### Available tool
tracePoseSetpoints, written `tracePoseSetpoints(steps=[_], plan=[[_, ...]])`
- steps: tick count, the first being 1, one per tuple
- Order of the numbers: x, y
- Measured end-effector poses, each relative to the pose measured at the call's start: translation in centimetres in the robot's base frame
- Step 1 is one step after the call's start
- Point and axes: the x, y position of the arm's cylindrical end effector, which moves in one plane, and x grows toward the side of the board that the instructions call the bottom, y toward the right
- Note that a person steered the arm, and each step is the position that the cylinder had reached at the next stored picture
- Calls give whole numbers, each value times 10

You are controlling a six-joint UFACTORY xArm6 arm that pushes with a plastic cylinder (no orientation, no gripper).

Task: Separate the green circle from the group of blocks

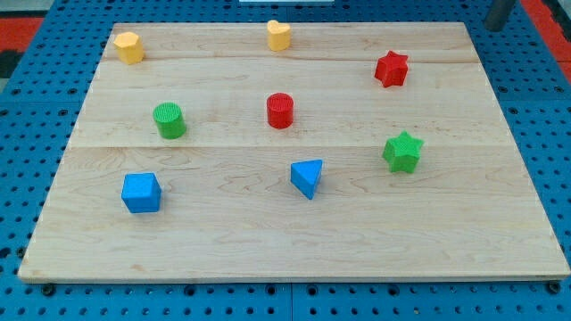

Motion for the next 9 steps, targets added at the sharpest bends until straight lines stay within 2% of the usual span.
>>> tracePoseSetpoints(steps=[1, 2, 3, 5, 6, 7, 9], plan=[[0, 0], [61, -24], [128, -91], [125, -92], [58, -164], [-1, -210], [-3, -321]])
